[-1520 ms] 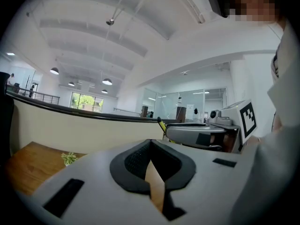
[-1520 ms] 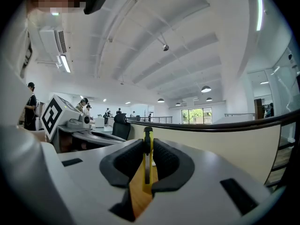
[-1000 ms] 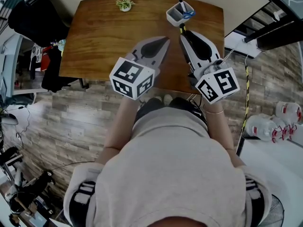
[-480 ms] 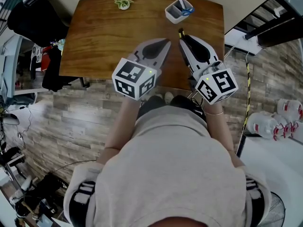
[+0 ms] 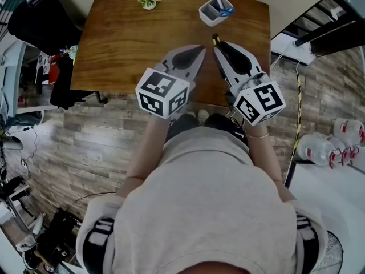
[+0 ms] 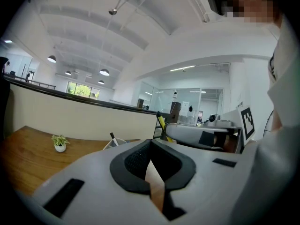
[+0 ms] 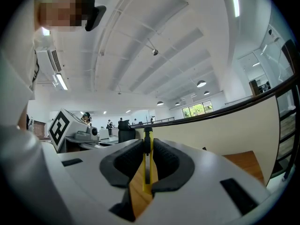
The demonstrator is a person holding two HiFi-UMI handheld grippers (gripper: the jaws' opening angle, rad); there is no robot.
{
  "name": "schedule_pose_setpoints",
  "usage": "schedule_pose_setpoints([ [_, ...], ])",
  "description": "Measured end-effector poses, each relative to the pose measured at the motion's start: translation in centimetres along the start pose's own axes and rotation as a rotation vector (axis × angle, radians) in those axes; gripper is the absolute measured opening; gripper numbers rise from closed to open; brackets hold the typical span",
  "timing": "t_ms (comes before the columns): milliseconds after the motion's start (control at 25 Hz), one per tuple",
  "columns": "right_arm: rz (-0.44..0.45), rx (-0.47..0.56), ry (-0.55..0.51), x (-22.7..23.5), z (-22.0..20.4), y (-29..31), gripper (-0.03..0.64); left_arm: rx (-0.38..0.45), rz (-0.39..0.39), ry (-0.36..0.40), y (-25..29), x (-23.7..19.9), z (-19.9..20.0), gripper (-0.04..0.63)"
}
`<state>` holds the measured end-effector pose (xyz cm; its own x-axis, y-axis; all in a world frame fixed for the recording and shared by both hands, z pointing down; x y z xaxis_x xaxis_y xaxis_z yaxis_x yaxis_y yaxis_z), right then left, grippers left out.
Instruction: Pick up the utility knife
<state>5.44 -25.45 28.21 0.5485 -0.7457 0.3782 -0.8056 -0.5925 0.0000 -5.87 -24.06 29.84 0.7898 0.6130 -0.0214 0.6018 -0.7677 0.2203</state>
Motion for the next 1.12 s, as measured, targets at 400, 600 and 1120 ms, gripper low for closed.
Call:
schedule_pose_setpoints([
  [400, -0.009, -0.011, -0.005, 0.25, -0.12, 0.06, 0.077, -0.006, -0.001, -0.01, 0.1, -0.23, -0.33, 0.012],
  [600, -0.015, -0.016, -0.005, 0.33, -0.13, -0.07, 0.077, -0.003, -0.01, -0.013, 0.23, -0.18, -0.35, 0.012],
  [1120, -0.013, -0.007, 0.021, 0.29, -0.29, -0.7, 0.077, 0.001, -0.016, -0.017, 0.12, 0.35, -0.3, 0.012],
])
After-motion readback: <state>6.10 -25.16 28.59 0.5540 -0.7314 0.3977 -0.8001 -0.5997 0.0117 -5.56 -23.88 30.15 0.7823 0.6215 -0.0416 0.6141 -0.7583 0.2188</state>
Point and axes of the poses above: the fingertips, and each gripper's own axes: y forward along the fingers, x to its right, z out of its top, the point moved 6 cm from there along -y, backward along the fingers, and after that the axes turned 12 degrees about y, right-handed, at the moved point
